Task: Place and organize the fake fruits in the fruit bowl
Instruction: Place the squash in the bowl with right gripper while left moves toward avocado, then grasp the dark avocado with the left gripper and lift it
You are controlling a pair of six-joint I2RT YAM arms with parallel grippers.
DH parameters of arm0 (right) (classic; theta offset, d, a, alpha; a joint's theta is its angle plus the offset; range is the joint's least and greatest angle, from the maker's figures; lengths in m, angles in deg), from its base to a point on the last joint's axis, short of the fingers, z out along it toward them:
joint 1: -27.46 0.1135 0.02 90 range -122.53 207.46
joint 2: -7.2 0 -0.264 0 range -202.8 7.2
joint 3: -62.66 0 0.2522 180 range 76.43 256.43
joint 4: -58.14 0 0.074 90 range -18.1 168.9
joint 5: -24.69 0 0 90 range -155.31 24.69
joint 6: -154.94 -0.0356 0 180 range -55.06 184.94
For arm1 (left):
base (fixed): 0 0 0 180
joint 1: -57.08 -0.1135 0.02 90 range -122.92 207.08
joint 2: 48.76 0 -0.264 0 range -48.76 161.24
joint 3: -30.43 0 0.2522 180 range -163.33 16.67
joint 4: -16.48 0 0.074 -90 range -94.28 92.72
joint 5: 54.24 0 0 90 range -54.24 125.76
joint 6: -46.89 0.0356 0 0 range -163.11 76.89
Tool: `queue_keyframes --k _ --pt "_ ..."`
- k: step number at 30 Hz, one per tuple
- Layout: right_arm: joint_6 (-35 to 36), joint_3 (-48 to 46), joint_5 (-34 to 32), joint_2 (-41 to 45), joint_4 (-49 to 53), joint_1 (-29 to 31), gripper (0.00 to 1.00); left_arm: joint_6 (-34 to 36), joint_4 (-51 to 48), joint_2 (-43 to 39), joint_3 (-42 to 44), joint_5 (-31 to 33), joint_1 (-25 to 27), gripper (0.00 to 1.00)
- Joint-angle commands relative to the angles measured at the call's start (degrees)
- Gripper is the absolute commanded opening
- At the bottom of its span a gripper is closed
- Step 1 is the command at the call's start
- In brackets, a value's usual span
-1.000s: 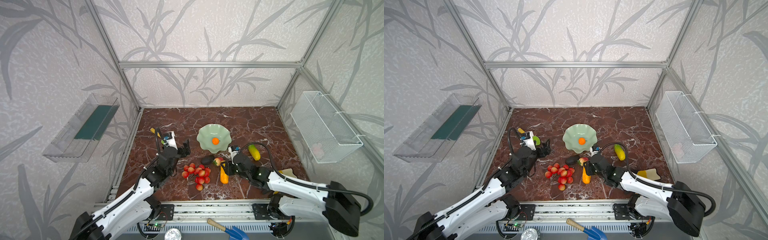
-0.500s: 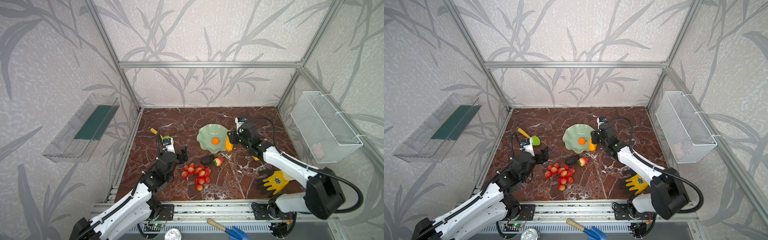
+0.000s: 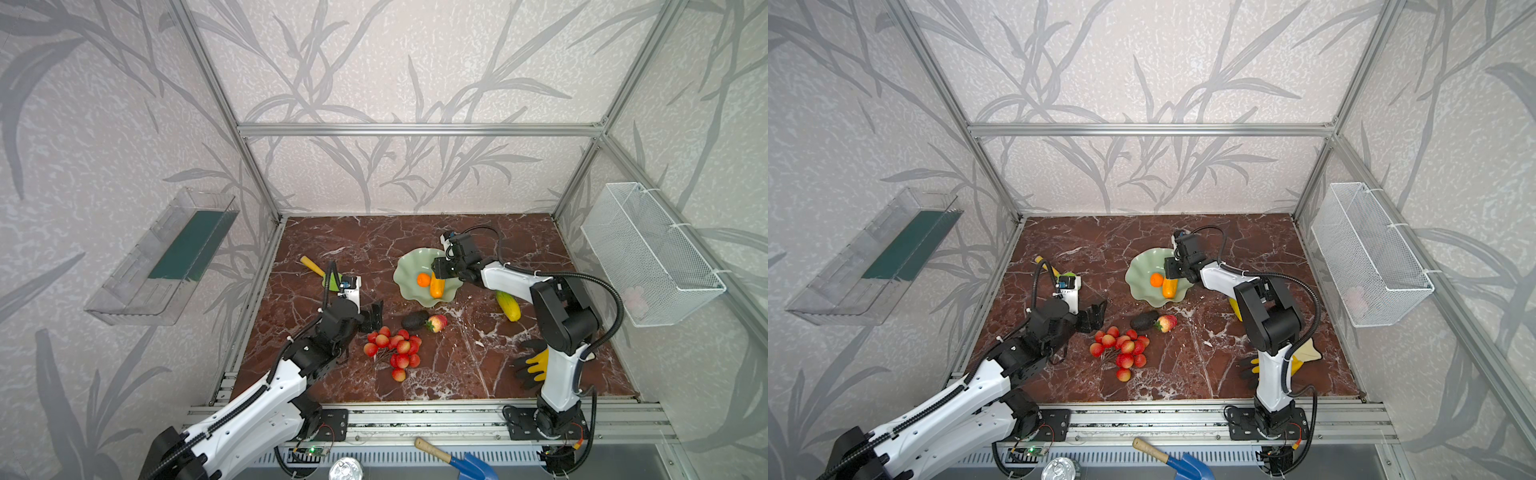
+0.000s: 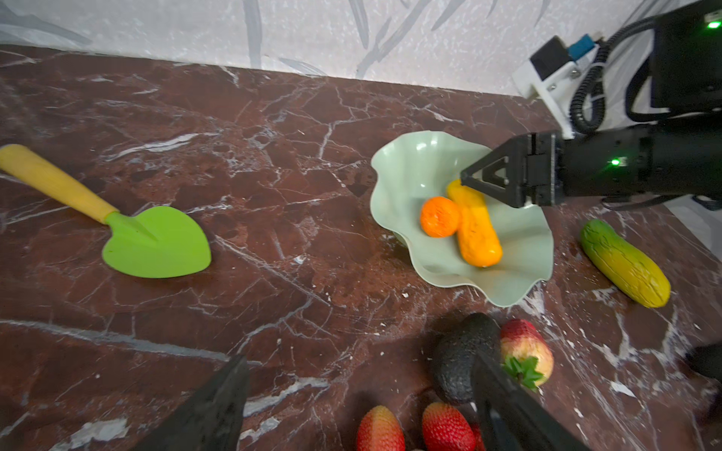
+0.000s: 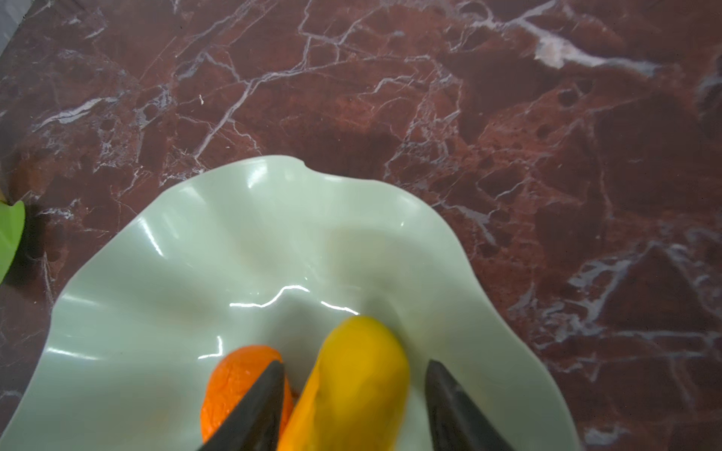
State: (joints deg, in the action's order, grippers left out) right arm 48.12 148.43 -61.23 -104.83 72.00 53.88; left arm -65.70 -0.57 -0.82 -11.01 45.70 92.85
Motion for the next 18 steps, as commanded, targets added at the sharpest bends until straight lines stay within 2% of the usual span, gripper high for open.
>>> queue_keyframes --k 1,6,13,18 --pt "0.0 2.1 0.7 1.7 0.6 -0.3 0.67 2.7 -2.0 2.5 -3.2 -6.6 -0.1 0.88" --pt "0.2 -0.7 -0.6 9.6 0.0 -0.4 0.79 4.7 -2.2 9.2 -6.5 -13.5 -0.1 0.87" --pt "-2.6 -16.3 -1.1 28.3 -7.3 -0.4 0.91 8.8 -5.9 21.0 -13.3 -21.3 0.7 0.81" --pt "-2.9 -26.2 -1.7 38.6 -7.7 -0.4 0.99 13.0 -10.2 28.4 -17.9 -22.5 2.0 0.79"
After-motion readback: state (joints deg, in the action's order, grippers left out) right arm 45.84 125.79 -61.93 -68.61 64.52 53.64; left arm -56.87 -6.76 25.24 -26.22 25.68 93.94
